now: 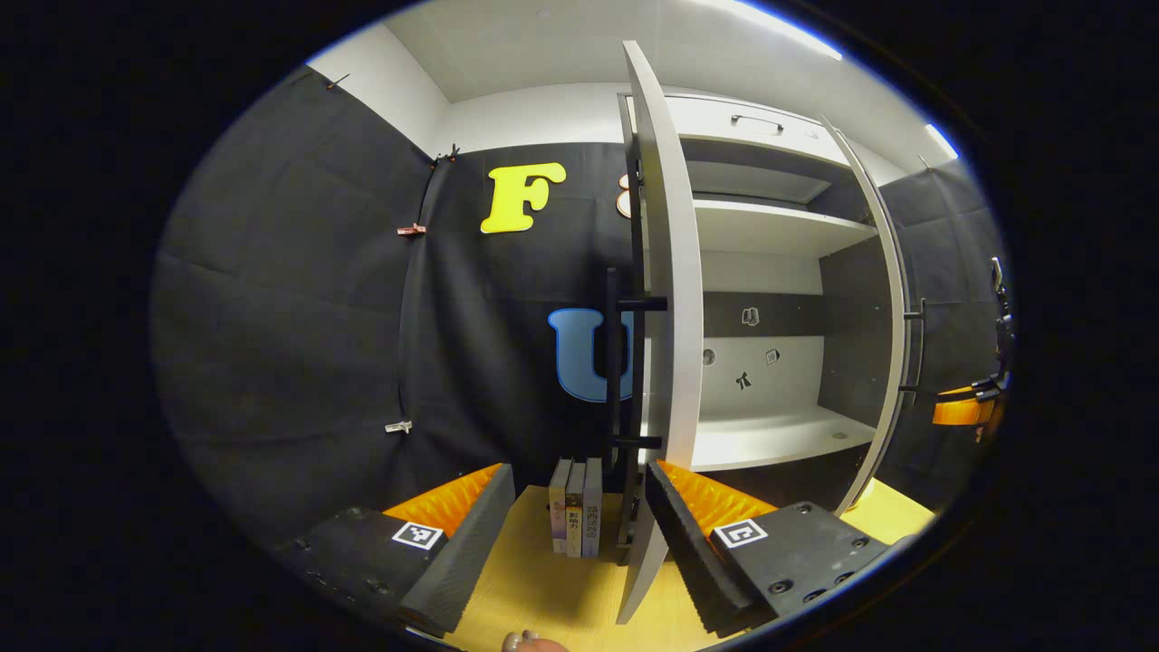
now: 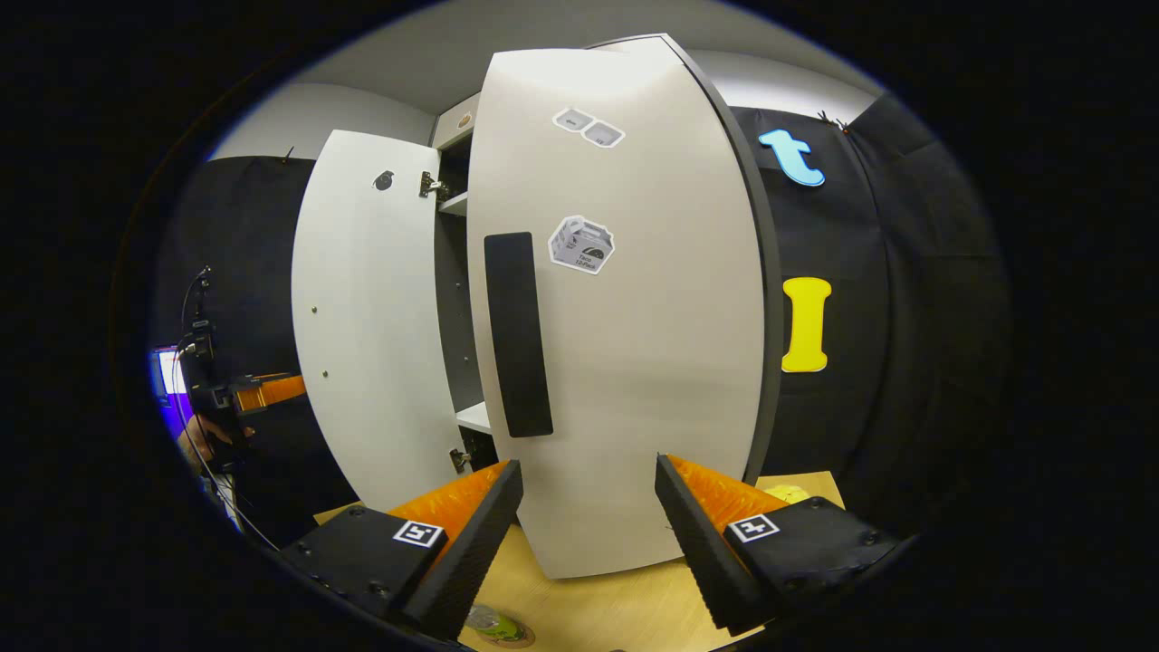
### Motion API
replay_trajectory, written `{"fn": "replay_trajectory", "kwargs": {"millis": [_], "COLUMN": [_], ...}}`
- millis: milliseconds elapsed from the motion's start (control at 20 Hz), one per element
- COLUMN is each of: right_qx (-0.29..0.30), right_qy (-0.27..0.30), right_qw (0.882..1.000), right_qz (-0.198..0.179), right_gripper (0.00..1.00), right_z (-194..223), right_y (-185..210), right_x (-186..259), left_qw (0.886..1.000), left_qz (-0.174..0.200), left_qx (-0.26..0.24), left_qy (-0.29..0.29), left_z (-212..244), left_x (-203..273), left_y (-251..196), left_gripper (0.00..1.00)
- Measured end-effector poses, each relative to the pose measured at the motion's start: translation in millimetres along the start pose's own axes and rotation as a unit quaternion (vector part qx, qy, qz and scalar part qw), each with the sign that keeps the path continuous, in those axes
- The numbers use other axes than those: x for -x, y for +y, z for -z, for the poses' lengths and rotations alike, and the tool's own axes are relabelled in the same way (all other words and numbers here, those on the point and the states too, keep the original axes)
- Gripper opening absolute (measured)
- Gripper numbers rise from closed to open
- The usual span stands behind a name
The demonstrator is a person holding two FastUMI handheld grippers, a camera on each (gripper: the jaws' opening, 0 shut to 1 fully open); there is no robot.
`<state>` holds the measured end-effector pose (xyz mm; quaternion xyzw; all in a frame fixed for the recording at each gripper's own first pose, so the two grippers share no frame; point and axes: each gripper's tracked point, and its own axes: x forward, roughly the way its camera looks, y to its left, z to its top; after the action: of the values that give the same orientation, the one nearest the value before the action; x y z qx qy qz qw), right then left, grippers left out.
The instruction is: Grasp the bottle in the cabinet with the left hand and place it on the coaster, then close the right door with the right hand and the left door with the left hand.
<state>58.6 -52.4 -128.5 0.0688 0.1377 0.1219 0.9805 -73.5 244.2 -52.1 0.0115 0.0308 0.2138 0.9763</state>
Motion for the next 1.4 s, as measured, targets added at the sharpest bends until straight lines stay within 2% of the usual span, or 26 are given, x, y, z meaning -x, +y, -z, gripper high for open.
{"fn": "replay_trajectory", "kwargs": {"millis": [150, 250, 300, 400, 450, 600, 650, 700, 850, 900, 1050, 1100, 1200, 1400], "right_qx": [-0.003, -0.009, -0.012, -0.016, -0.016, -0.017, -0.017, -0.017, -0.011, -0.009, -0.005, -0.003, -0.002, -0.013], "right_qy": [0.002, 0.000, -0.001, -0.002, -0.002, 0.002, 0.001, 0.000, -0.001, -0.001, 0.000, 0.000, -0.001, -0.008], "right_qw": [1.000, 1.000, 1.000, 1.000, 1.000, 1.000, 1.000, 1.000, 1.000, 1.000, 1.000, 1.000, 1.000, 0.999], "right_qz": [0.009, 0.011, 0.011, 0.012, 0.013, 0.016, 0.014, 0.012, 0.011, 0.011, 0.013, 0.016, 0.023, 0.029], "right_gripper": [0.98, 0.98, 0.98, 0.98, 0.98, 0.98, 0.98, 0.98, 0.98, 0.98, 0.98, 0.98, 0.98, 0.98], "right_z": [1, 1, 1, 1, 1, 5, 5, 4, 3, 2, 1, 1, 0, -4], "right_y": [-8, -10, -11, -14, -15, -20, -20, -19, -21, -22, -24, -27, -32, -37], "right_x": [0, -1, -1, 0, 1, 4, 4, 6, 7, 8, 11, 14, 18, 25], "left_qw": [1.000, 1.000, 1.000, 0.999, 0.999, 0.999, 0.999, 0.998, 0.997, 0.996, 0.993, 0.991, 0.988, 0.982], "left_qz": [0.020, 0.025, 0.026, 0.030, 0.032, 0.044, 0.048, 0.054, 0.077, 0.085, 0.119, 0.131, 0.155, 0.191], "left_qx": [0.010, 0.002, -0.004, -0.009, -0.008, -0.001, -0.001, -0.002, -0.005, -0.005, -0.002, 0.001, 0.006, 0.003], "left_qy": [0.009, 0.009, 0.009, 0.009, 0.009, 0.009, 0.010, 0.010, 0.008, 0.007, 0.005, 0.004, 0.003, 0.002], "left_z": [1, -1, -1, -1, -1, 1, 1, 2, 1, 1, 2, 2, 3, 5], "left_x": [-1, -1, -1, -2, -2, 3, 5, 6, 4, 2, -2, -5, -11, -27], "left_y": [-2, -3, -5, -8, -9, -24, -29, -33, -53, -61, -85, -94, -113, -148], "left_gripper": [0.93, 0.95, 0.92, 0.97, 0.94, 0.94, 0.92, 0.94, 0.92, 0.94, 0.94, 0.91, 0.94, 0.94]}}
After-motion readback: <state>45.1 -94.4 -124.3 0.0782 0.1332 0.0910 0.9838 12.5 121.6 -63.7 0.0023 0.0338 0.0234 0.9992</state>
